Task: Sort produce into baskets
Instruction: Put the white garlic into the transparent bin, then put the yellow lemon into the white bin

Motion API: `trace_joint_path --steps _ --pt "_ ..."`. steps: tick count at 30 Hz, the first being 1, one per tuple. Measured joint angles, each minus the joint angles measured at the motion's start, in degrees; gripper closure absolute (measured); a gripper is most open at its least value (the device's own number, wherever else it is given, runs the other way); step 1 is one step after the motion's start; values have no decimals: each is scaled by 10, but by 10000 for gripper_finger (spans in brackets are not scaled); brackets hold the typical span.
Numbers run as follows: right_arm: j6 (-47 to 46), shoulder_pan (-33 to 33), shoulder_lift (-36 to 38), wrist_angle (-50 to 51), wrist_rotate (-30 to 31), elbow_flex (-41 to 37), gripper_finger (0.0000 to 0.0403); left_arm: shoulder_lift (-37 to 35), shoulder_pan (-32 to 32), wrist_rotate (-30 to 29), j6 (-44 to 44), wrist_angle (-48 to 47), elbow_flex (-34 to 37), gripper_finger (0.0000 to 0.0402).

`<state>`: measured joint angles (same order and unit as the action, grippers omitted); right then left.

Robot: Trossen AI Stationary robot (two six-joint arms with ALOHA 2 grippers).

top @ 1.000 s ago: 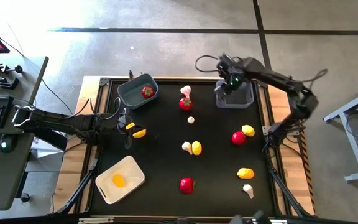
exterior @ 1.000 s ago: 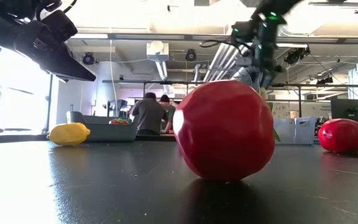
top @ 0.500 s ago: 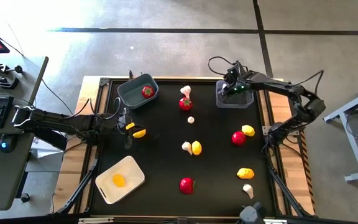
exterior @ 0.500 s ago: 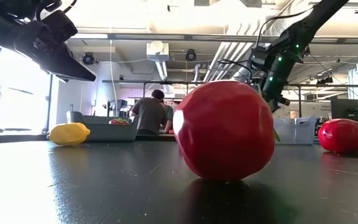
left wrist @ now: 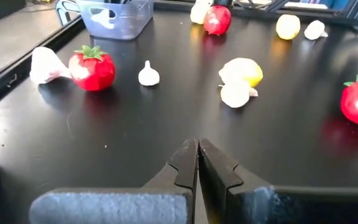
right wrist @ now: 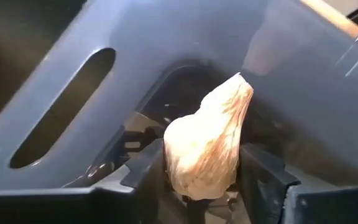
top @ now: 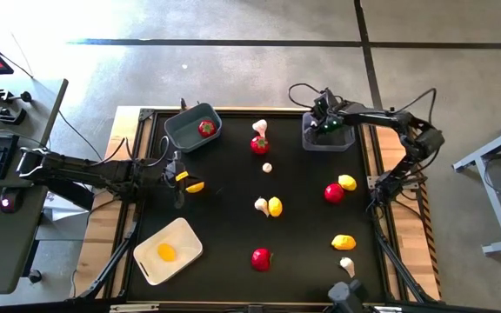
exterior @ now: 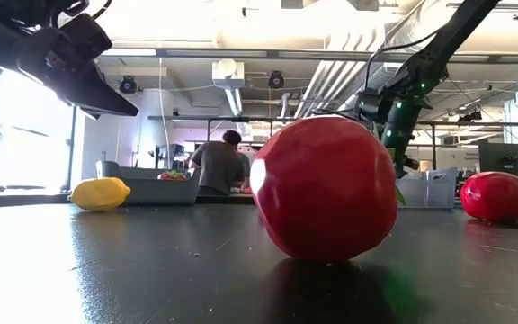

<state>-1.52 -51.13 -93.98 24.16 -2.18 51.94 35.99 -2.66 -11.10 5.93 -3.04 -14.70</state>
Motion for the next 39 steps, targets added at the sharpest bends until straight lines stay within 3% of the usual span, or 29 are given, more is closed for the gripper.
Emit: trace_joint_path --steps 11,19,25,29,33,36,39 --pt "-10 17 8 -1 13 1 143 0 1 0 0 33 0 401" --pt "1 53 66 44 35 31 143 0 21 1 31 50 0 401" --pt "20 102 121 113 100 31 209 1 78 39 39 96 0 401" --pt "27 145 163 228 96 31 290 17 111 59 43 117 0 401" --pt "-50 200 211 337 68 31 362 48 130 61 62 146 0 401" --pt "-117 252 239 419 47 31 382 76 137 62 59 175 0 401" --pt "-185 294 251 474 50 31 371 102 143 83 46 212 0 401"
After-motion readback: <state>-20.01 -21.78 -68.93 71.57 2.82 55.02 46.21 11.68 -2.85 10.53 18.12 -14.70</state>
